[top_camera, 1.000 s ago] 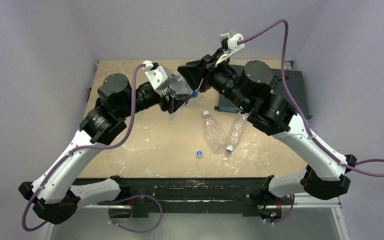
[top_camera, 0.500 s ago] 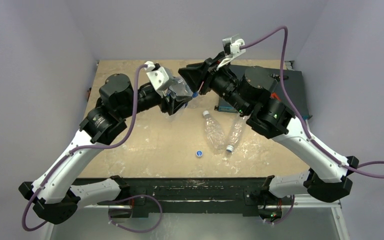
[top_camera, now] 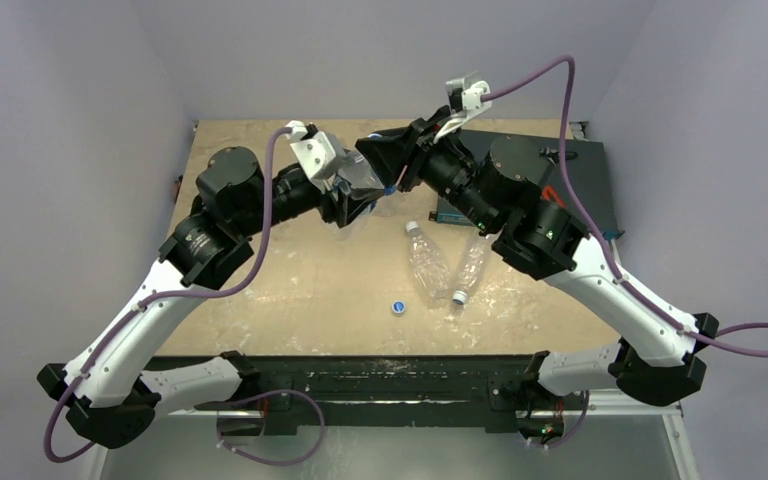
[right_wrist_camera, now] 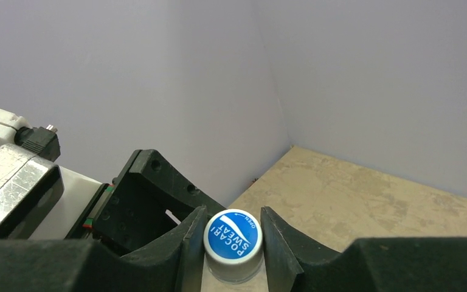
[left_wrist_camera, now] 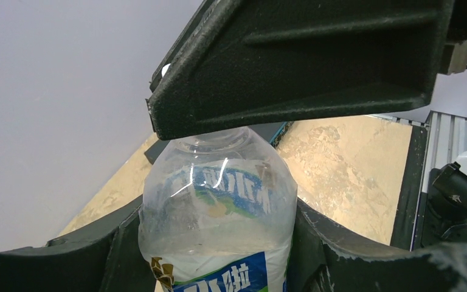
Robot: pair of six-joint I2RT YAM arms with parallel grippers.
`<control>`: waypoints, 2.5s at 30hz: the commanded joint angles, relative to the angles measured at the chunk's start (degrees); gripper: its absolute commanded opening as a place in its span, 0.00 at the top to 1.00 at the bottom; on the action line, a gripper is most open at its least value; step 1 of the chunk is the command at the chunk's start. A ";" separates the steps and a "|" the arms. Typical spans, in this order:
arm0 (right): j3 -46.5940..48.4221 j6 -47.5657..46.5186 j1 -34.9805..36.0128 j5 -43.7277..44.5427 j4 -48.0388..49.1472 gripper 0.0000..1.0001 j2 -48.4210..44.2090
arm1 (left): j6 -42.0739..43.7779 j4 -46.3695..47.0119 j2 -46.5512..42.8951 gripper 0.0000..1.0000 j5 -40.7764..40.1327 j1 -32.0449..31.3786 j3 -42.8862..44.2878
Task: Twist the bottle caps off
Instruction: Unscrew the bottle cap from the plastic bottle.
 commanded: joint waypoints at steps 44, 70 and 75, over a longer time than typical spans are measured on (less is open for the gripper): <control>-0.07 4.81 -8.57 -62.41 16.64 1.00 -2.19 | -29.80 18.06 0.05 0.99 44.44 0.24 4.73; 12.62 -1.81 0.50 4.16 -5.80 0.31 4.20 | -0.47 1.41 -0.93 1.00 -4.58 0.22 2.55; 11.30 -0.89 0.50 4.29 -4.13 0.42 4.45 | -0.42 1.62 -1.02 1.00 -4.62 0.25 2.25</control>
